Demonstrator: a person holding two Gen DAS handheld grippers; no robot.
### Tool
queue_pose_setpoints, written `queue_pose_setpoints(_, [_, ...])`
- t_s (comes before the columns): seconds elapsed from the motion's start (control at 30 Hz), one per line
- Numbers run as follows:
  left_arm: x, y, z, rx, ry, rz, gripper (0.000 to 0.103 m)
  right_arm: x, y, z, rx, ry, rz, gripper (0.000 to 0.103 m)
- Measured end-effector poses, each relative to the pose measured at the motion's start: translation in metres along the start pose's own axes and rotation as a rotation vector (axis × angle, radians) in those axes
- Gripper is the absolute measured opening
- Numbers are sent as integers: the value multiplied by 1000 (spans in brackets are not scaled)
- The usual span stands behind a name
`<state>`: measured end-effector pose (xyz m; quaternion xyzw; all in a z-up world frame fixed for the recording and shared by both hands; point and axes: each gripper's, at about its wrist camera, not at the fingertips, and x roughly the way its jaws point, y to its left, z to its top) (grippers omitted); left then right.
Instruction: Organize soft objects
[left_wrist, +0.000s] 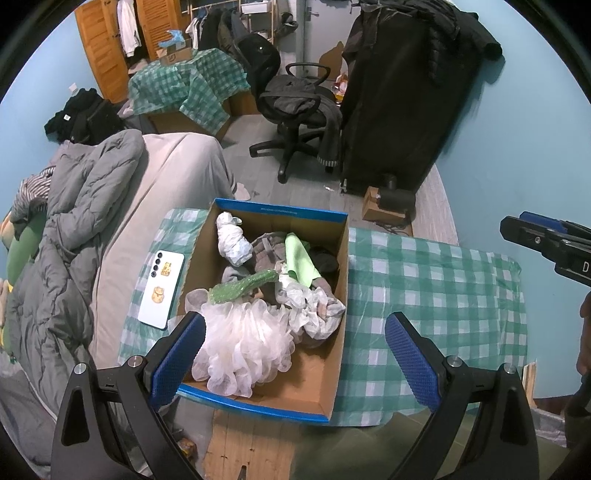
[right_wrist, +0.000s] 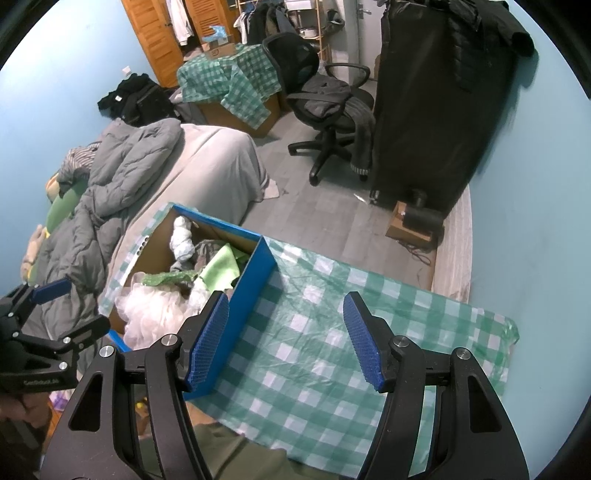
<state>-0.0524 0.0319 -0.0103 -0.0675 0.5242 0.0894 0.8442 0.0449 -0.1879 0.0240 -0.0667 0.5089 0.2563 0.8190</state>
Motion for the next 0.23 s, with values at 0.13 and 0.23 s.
queue_pose_setpoints(0.13, [0, 0, 0, 0, -1, -1, 99, -1, -1, 1, 1, 0, 1, 64])
queue_pose_setpoints(0.23, [0, 0, -2, 2, -1, 1, 99, 0, 0, 0, 0, 0, 1, 64])
